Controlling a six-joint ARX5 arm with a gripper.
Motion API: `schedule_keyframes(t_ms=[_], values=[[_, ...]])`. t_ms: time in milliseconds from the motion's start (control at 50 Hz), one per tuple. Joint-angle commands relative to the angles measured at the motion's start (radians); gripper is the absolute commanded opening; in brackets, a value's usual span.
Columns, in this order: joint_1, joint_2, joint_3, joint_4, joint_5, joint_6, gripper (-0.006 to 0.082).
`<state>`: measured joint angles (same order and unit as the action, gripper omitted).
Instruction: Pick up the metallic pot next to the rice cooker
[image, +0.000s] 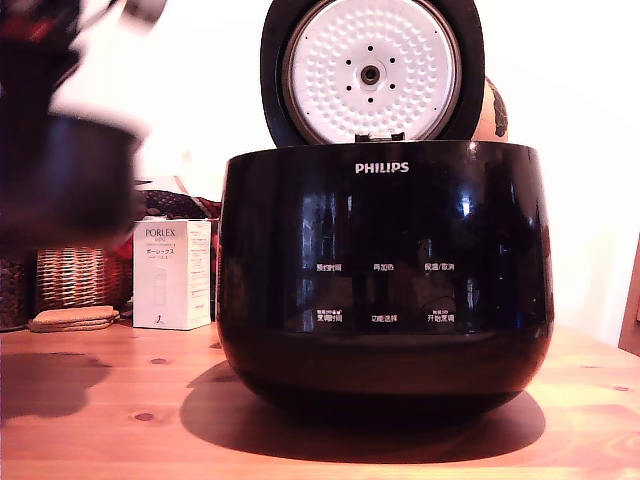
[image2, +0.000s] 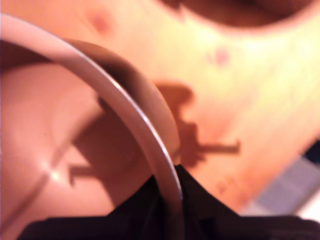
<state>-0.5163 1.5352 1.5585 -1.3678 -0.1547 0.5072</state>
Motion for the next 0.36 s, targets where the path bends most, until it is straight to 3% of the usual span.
schedule_keyframes(t_ms=[0, 340], values=[[-0.013, -0.031, 0.040, 0.007, -0.011, -0.007, -0.0021], [-0.030, -0.031, 0.076, 0.006, -0.011, -0.010, -0.0021]])
